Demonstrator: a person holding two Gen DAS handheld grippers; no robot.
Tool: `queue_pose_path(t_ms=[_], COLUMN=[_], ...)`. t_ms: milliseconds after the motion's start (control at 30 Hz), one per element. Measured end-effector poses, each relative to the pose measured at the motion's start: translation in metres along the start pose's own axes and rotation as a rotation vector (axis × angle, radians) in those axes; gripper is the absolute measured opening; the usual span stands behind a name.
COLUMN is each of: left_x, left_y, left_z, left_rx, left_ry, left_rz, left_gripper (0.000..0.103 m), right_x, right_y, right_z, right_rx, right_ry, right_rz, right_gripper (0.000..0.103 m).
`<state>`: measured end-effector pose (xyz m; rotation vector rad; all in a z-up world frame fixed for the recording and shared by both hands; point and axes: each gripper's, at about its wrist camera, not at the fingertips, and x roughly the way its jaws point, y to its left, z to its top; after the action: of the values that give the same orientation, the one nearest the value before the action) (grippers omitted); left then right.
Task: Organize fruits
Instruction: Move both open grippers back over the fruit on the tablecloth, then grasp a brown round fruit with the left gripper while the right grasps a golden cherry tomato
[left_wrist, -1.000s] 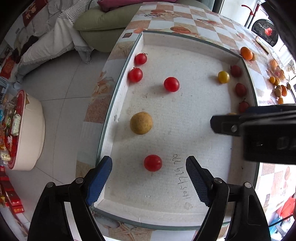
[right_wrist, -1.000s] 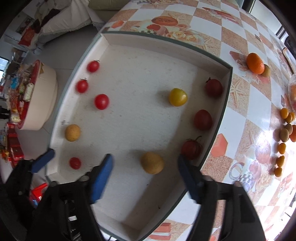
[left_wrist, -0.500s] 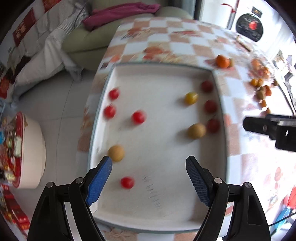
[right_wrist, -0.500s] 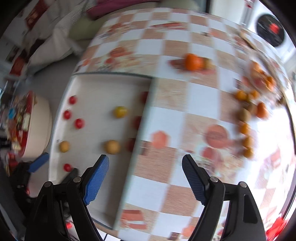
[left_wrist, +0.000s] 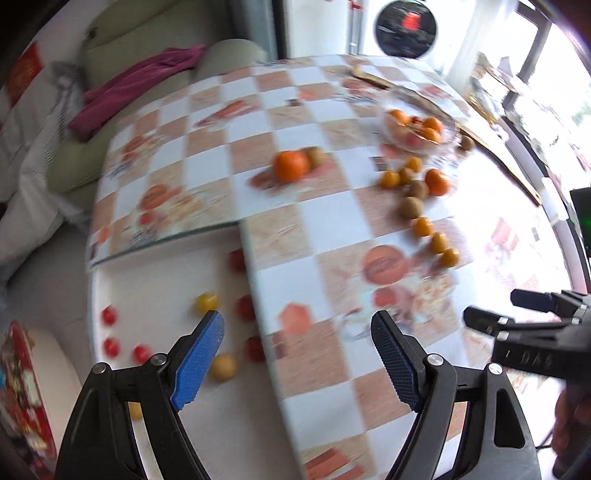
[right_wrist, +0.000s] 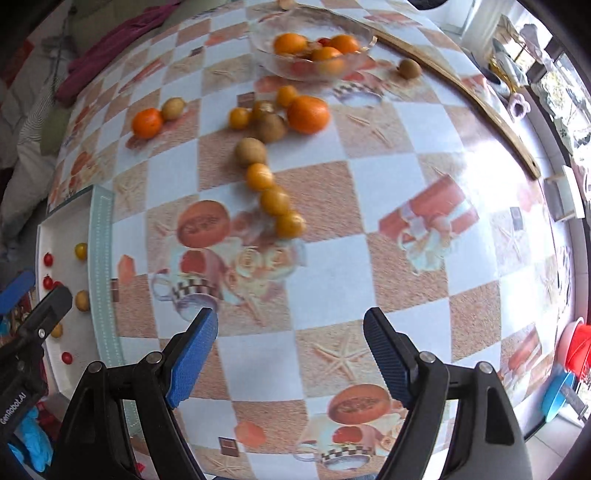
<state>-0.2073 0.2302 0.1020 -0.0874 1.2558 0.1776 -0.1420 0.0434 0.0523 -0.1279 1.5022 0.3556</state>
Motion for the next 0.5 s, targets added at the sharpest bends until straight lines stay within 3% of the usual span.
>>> queue_pose_path(t_ms=[433, 500], left_x=[0.07, 0.079], left_y=[-0.062, -0.068], left_z=[0.079, 0.086], left_rx=[0.048, 0.053], left_ry=[0.049, 0.055], left_rz=[-0.138, -0.147], left_gripper=[0.082, 0.082], right_x=[0.012, 0.014], right_y=[-0.026, -0.025], right_z=[0.0, 0.002], right_rx=[-0.016, -0.027], right_ry=[-0.04, -0.055], right_rz=[0.055, 0.067], right_gripper=[0.083, 0.078])
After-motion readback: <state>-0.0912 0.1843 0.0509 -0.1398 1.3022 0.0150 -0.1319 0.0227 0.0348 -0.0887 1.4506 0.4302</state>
